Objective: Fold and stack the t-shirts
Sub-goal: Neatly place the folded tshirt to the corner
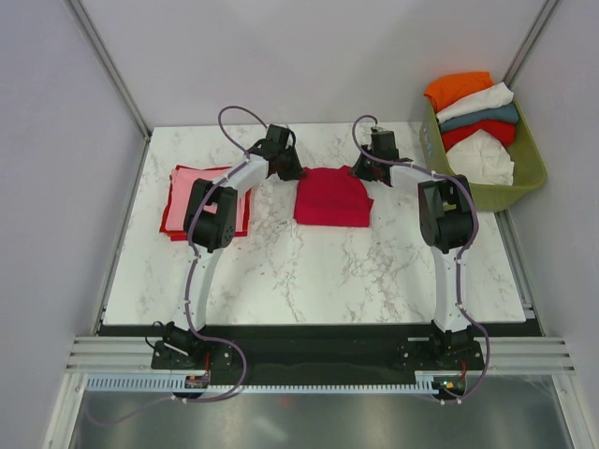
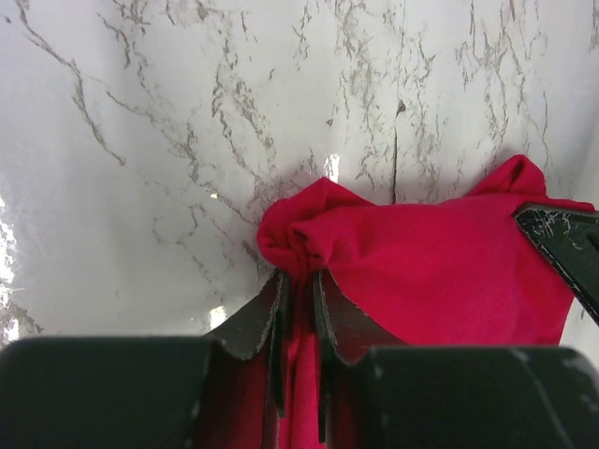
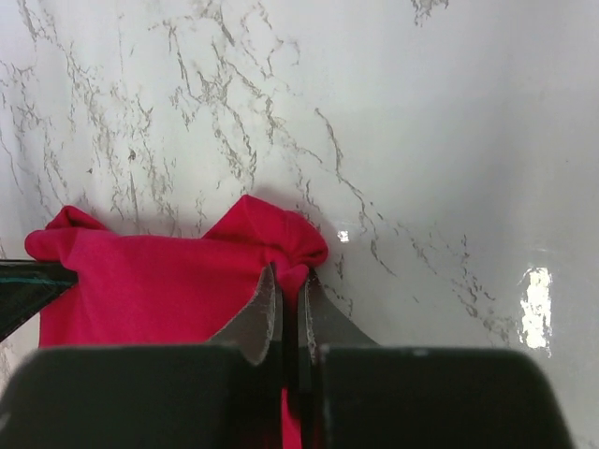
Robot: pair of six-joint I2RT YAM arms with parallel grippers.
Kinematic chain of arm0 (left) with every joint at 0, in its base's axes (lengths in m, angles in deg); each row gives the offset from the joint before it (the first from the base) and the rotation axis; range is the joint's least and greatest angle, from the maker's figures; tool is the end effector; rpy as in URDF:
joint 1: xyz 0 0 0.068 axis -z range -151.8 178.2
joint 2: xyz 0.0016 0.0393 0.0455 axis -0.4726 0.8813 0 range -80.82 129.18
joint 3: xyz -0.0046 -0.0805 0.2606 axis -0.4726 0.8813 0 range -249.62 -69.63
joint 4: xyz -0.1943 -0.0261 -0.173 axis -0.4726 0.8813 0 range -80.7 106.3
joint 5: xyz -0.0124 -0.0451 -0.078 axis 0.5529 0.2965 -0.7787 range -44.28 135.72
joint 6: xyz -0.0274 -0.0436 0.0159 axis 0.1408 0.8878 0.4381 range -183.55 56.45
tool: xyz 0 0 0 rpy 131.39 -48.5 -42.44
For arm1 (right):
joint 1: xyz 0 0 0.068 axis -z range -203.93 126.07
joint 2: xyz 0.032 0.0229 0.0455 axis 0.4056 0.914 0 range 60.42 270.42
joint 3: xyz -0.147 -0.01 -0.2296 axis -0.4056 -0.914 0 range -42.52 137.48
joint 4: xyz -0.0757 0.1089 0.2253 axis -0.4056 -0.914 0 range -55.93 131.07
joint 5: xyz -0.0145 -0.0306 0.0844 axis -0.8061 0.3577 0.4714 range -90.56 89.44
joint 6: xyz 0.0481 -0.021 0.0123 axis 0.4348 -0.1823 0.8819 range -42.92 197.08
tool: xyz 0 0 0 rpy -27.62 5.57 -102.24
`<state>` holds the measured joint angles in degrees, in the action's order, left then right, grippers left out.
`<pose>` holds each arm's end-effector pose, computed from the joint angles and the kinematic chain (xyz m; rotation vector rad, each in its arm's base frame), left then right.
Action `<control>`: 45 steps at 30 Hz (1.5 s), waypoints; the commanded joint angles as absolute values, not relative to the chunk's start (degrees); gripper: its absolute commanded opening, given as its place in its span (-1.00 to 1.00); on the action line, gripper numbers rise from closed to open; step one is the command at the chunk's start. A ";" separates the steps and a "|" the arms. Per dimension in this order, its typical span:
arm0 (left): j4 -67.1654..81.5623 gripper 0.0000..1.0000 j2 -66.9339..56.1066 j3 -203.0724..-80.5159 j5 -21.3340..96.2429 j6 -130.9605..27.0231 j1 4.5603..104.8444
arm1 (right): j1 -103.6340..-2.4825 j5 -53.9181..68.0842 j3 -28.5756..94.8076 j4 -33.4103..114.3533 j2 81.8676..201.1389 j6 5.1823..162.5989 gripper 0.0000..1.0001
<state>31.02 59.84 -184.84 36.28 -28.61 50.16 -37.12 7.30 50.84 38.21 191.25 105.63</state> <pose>0.5037 -0.2093 0.1497 -0.2009 2.4763 -0.6442 0.4923 0.1205 0.1412 0.2373 2.3125 0.5323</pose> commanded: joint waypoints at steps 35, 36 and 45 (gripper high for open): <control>38.38 -0.95 6.39 -157.34 42.19 -34.46 46.49 | -40.09 26.43 41.15 33.86 152.01 108.80 -1.00; 39.70 -0.95 5.32 -158.38 42.37 -34.37 45.44 | -40.89 25.99 41.94 33.34 151.83 109.15 -1.00; 51.13 -0.95 -3.47 -161.56 43.34 -37.35 30.32 | -52.84 22.82 51.34 34.38 157.26 112.67 -1.00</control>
